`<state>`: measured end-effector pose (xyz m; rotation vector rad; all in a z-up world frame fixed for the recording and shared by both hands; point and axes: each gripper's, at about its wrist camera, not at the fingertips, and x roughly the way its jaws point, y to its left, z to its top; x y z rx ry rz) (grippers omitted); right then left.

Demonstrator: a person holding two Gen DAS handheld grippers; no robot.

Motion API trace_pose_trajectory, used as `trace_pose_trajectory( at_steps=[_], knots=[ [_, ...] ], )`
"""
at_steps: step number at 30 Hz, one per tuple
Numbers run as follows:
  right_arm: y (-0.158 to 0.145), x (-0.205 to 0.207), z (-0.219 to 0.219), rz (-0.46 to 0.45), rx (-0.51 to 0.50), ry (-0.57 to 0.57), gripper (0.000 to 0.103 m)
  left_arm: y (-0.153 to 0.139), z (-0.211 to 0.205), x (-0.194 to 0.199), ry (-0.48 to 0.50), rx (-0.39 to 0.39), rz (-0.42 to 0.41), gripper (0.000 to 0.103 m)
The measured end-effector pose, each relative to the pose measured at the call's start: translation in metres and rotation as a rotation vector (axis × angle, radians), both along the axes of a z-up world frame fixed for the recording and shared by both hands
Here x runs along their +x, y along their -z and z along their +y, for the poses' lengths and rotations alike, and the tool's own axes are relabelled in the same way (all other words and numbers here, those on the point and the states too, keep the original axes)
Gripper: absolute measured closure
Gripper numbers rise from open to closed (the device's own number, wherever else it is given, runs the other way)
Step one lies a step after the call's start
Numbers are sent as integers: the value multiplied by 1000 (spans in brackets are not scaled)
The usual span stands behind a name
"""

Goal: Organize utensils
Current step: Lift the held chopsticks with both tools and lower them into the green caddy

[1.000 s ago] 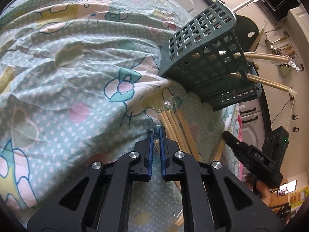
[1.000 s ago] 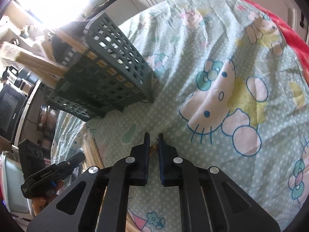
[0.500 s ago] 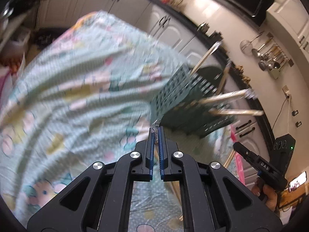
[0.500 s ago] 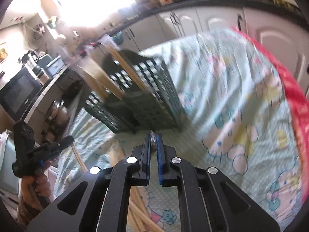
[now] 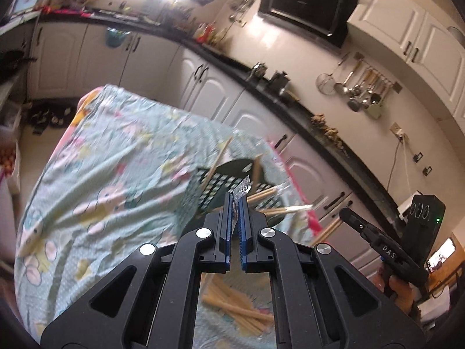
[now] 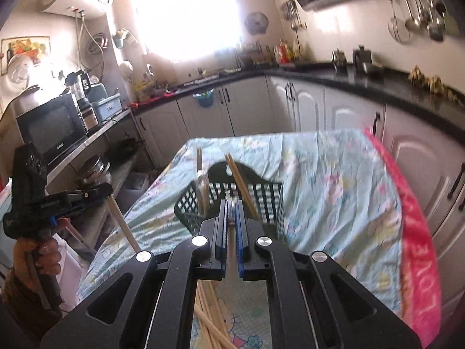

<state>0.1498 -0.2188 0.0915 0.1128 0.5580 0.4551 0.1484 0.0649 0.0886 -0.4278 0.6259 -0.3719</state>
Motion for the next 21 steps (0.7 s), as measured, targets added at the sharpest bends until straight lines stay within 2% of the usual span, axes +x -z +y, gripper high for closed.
trace_pose_trajectory(
  at_steps=[15,21],
  knots=[
    [-75,2,-11,-184,-16,19,98,-92,-17,16,-6,39,-190,102],
    [-111,6,-18,-266,-11,36,99,-114,-17,28,-46,62,-241,102]
  ],
)
